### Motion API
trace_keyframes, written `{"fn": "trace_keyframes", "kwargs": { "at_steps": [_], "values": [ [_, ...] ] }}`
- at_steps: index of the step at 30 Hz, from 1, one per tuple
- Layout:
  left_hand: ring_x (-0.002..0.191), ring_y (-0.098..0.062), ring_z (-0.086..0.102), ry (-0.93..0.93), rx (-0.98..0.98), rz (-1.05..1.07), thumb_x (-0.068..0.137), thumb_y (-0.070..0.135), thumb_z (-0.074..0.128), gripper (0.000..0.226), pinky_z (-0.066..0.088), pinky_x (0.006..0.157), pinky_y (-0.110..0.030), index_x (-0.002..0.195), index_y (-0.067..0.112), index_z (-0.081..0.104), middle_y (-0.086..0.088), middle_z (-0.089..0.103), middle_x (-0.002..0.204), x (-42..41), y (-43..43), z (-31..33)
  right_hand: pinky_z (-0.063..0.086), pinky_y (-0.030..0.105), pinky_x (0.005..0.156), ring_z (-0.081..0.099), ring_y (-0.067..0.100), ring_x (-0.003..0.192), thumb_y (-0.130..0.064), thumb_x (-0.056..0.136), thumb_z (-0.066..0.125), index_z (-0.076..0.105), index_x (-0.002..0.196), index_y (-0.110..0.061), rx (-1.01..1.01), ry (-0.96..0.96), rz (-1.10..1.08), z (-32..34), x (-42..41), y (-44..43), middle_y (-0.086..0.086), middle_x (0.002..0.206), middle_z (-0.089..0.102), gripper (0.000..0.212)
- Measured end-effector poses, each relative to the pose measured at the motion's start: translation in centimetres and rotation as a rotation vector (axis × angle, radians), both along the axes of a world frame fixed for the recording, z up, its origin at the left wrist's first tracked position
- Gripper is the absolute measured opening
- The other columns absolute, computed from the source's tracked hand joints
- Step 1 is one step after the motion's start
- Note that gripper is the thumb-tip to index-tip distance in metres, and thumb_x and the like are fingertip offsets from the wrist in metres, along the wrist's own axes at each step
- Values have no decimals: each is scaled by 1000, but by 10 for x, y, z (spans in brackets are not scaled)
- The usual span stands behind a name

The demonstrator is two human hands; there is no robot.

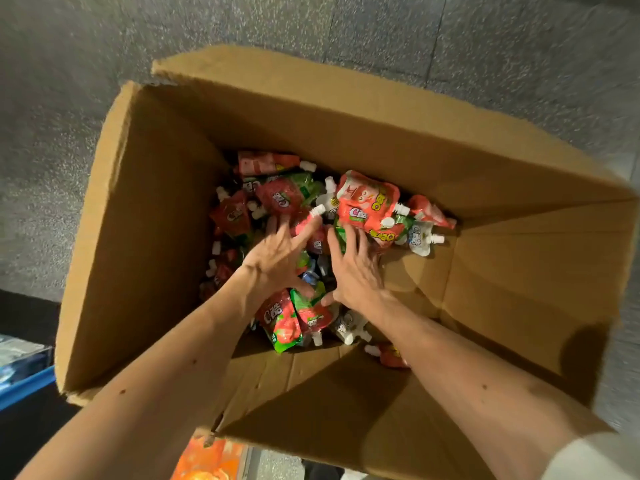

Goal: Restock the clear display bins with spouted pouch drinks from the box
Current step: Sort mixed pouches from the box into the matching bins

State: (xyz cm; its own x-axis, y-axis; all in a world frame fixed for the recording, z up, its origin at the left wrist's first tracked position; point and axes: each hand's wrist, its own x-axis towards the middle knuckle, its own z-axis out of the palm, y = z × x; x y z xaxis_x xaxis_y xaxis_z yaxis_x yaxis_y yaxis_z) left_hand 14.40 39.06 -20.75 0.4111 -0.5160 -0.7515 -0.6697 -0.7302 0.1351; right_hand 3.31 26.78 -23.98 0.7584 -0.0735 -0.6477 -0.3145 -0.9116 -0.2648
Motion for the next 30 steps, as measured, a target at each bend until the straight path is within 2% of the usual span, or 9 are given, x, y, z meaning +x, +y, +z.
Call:
{"fn": "trace_keyframes", "kwargs": {
  "at_steps": [2,5,9,11,15,19,23,26,30],
  "values": [
    [94,-28,64,90,-194,217,72,37,87,124,44,74,-25,158,21,-1,-15,58,111,-4,11,-2,30,50,116,21,44,143,-56,59,87,-4,156,-10,22,-3,-40,-1,0,-2,24,157,9,141],
    [67,-13,61,154,-380,388,76,8,84,110,41,69,-17,157,22,10,-14,57,137,-13,27,-7,33,46,112,33,42,136,-43,60,92,3,154,-9,198,89,-278,-3,-7,-1,22,151,20,134],
    [60,-11,58,80,-363,429,74,5,84,129,44,68,-17,150,50,-9,-29,50,135,-27,35,-25,22,54,119,10,41,149,-44,61,91,-13,154,-13,412,283,-510,5,-23,15,25,162,-8,144],
    [57,-11,52,32,-334,432,76,-1,79,126,44,63,-20,151,50,-10,-32,51,132,-32,32,-26,21,52,118,10,42,149,-47,59,92,-19,154,-13,444,301,-625,11,-27,32,24,162,-10,150],
    [63,-19,53,13,-360,503,78,-7,66,110,40,57,-26,155,39,2,-22,59,129,-38,35,-24,36,46,110,20,42,146,-31,77,84,-22,153,-14,323,241,-708,12,-27,61,25,161,1,132],
    [68,-28,64,25,-404,639,80,-3,68,87,45,53,-32,150,25,25,-13,70,110,-38,34,-12,44,36,76,52,38,123,-20,82,81,-14,155,-15,249,197,-742,9,-24,66,22,156,21,119],
    [82,-22,64,92,-363,833,83,14,75,80,54,66,-34,149,25,31,1,64,112,-44,36,2,46,43,98,46,37,133,3,93,53,-6,157,-21,304,249,-770,14,-29,57,14,163,17,90],
    [93,-20,62,149,-329,998,83,22,78,82,55,82,-36,149,32,30,6,55,115,-56,40,15,44,41,102,48,32,130,-2,90,55,3,156,-25,418,312,-781,25,-35,47,11,155,35,87],
    [82,-8,63,226,-463,1165,76,20,84,81,55,69,-28,141,34,37,3,61,115,-64,44,46,43,38,104,48,28,127,-21,85,66,9,157,-28,601,330,-895,55,-36,31,8,145,44,92]
  ]
}}
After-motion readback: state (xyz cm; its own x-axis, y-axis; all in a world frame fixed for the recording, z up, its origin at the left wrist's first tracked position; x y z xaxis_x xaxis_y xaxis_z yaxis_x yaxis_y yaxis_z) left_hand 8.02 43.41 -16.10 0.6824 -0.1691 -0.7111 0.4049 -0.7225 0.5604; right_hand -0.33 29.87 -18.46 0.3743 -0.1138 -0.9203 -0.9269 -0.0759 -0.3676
